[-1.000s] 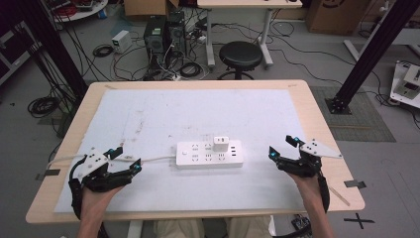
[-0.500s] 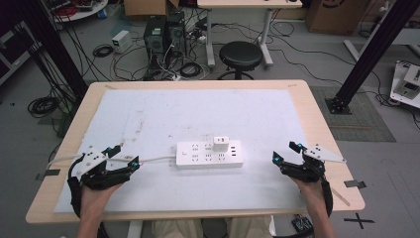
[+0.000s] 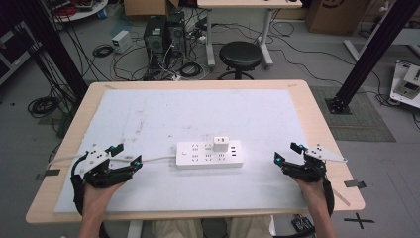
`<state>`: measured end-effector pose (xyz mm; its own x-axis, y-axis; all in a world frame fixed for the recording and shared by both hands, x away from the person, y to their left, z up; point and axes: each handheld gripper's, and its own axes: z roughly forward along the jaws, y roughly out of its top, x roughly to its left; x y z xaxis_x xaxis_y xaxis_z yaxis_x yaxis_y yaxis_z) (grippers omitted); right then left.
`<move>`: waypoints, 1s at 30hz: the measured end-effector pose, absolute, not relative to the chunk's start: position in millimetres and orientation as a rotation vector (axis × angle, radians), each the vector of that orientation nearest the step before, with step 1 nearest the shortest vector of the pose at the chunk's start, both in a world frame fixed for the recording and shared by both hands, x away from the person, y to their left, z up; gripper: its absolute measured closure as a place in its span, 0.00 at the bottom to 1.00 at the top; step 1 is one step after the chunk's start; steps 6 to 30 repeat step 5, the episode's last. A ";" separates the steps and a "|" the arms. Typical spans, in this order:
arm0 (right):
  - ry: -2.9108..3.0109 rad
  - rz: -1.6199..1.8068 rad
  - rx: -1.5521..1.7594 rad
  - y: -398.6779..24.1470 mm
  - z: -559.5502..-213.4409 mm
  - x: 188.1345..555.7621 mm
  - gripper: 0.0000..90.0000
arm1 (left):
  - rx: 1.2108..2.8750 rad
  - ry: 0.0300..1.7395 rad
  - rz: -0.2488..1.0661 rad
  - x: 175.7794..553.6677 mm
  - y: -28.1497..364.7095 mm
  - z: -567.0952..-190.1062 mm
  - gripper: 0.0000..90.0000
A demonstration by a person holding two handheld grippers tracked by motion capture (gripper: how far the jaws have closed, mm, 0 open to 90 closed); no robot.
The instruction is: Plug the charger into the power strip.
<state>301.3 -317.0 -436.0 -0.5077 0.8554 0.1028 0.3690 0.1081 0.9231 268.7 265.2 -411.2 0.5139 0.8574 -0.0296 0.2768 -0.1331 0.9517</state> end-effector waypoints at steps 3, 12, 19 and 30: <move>1.938 1.377 1.204 -316.7 -437.0 303.5 0.24 | 1.678 0.975 0.668 269.0 266.0 -411.7 0.24; 1.944 1.368 1.207 -316.8 -437.7 305.3 0.23 | 1.678 0.975 0.668 269.0 266.0 -411.7 0.24; 1.944 1.368 1.207 -316.8 -437.7 305.3 0.23 | 1.678 0.975 0.668 269.0 266.0 -411.7 0.24; 1.944 1.368 1.207 -316.8 -437.7 305.3 0.23 | 1.678 0.975 0.668 269.0 266.0 -411.7 0.24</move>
